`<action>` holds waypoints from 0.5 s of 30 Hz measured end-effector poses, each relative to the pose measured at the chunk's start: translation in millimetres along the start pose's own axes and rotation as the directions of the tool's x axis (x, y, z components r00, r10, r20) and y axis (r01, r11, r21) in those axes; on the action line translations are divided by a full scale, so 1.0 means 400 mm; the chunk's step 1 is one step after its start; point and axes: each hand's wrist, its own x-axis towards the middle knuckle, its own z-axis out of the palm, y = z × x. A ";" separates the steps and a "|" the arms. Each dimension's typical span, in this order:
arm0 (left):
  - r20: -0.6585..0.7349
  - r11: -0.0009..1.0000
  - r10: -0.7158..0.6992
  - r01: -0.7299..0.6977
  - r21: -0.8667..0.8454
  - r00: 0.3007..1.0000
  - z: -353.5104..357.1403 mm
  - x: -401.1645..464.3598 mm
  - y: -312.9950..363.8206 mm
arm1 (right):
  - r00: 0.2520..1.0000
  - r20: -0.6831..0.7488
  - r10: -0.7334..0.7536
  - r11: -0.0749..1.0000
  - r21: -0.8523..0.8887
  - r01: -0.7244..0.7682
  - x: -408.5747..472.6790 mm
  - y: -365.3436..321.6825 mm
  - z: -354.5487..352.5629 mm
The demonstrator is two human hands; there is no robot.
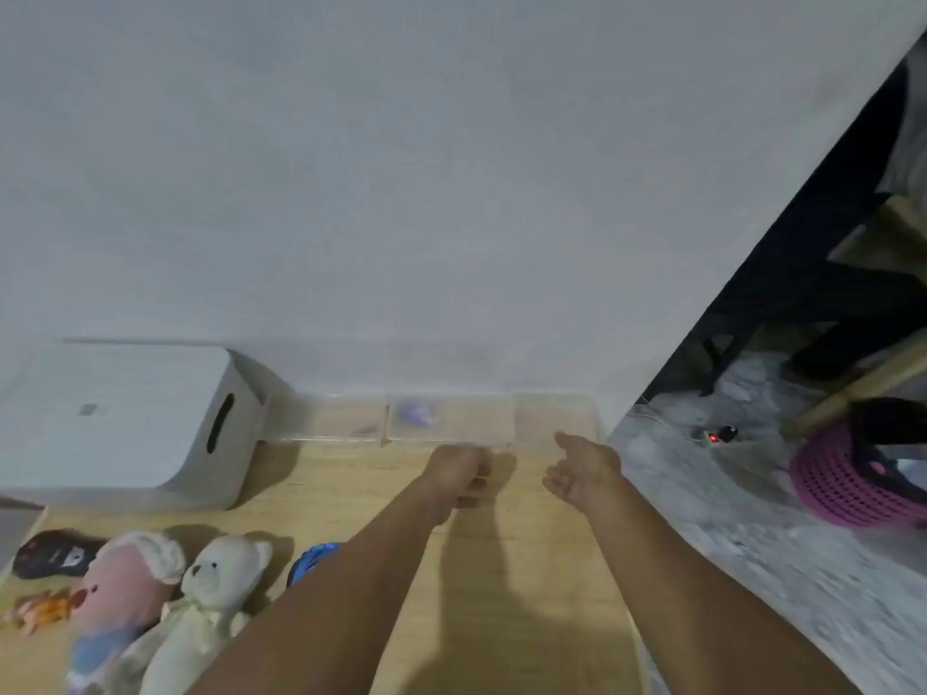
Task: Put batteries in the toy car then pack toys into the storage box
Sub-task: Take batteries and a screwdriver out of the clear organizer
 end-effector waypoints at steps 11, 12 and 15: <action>0.257 0.884 -0.134 0.233 -0.406 0.957 0.101 0.050 0.009 | 0.999 0.003 0.046 0.999 0.025 -0.046 0.060 -0.001 -0.009; 0.281 0.870 -0.128 0.243 -0.429 0.951 0.104 0.051 0.007 | 0.999 -0.010 0.048 0.999 0.018 -0.047 0.063 0.001 -0.010; 0.285 0.849 -0.137 0.260 -0.459 0.949 0.110 0.050 0.009 | 0.998 -0.068 0.007 0.999 0.035 -0.005 0.065 0.003 -0.009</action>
